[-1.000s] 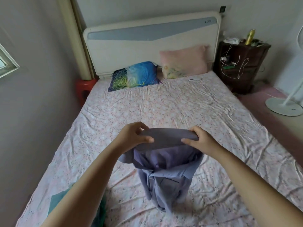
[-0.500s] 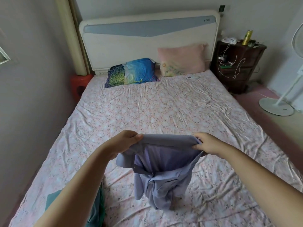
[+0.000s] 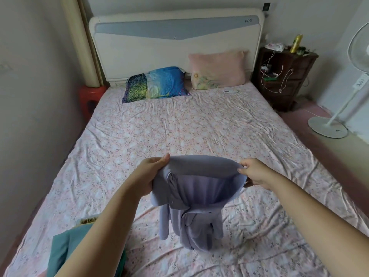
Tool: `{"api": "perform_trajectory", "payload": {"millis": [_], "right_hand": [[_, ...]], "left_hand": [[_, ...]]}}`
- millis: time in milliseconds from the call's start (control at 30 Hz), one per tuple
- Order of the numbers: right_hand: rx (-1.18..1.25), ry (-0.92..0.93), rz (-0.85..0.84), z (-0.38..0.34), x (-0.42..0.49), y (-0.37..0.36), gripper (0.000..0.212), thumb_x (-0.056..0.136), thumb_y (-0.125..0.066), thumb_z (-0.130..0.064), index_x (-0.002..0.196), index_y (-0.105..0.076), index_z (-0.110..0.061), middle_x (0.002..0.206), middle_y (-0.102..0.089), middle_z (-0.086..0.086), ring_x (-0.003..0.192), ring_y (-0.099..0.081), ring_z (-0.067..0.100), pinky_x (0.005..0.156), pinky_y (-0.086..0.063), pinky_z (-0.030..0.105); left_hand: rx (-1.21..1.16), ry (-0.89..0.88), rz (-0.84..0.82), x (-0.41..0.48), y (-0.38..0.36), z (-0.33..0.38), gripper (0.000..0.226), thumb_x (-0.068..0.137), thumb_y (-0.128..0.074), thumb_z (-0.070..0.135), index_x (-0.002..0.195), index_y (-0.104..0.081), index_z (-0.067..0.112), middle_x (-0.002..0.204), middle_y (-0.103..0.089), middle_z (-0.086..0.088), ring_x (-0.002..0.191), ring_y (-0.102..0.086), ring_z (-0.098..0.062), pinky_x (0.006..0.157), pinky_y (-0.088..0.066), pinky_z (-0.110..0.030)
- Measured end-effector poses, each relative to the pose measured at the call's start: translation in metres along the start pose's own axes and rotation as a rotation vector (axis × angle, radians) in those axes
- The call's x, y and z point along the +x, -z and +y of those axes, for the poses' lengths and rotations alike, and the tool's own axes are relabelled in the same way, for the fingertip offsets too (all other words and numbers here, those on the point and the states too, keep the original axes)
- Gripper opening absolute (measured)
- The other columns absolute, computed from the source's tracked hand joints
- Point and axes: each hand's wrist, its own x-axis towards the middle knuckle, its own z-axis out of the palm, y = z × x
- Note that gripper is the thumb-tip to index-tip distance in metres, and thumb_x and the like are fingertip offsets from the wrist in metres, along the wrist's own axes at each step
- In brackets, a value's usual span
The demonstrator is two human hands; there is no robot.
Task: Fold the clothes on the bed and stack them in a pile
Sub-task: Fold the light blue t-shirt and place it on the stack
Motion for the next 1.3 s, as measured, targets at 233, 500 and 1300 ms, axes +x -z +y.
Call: {"api": "perform_trajectory", "payload": {"millis": [233,500,1300], "right_hand": [[0.660,-0.049,-0.052,0.001,0.005,0.002,0.018,0.095,-0.043,-0.004,0.085,-0.058,-0.001,0.059,-0.064,0.007,0.050,-0.059,0.013,0.042,-0.049,0.018],[0.596,-0.006,-0.312,0.003,0.002,0.019,0.019,0.094,-0.042,-0.005,0.091,-0.059,0.004,0.071,-0.065,0.016,0.055,-0.062,0.019,0.053,-0.053,0.026],[1.005,-0.154,-0.185,-0.011,0.010,-0.016,0.029,0.097,-0.034,-0.006,0.081,-0.058,0.002,0.065,-0.063,0.018,0.049,-0.064,0.022,0.044,-0.053,0.025]], "left_hand": [[-0.130,0.092,-0.020,0.002,0.013,0.002,0.027,0.090,-0.054,0.026,0.087,-0.066,0.001,0.065,-0.067,-0.011,0.056,-0.064,-0.020,0.052,-0.054,-0.027],[0.018,0.011,0.119,0.003,0.021,0.000,0.026,0.090,-0.057,0.023,0.084,-0.063,-0.001,0.065,-0.065,-0.013,0.057,-0.061,-0.022,0.053,-0.052,-0.026],[-0.228,0.101,0.104,-0.001,0.027,0.002,0.032,0.082,-0.062,0.036,0.087,-0.061,0.004,0.076,-0.063,-0.014,0.062,-0.064,-0.021,0.060,-0.054,-0.030]]}}
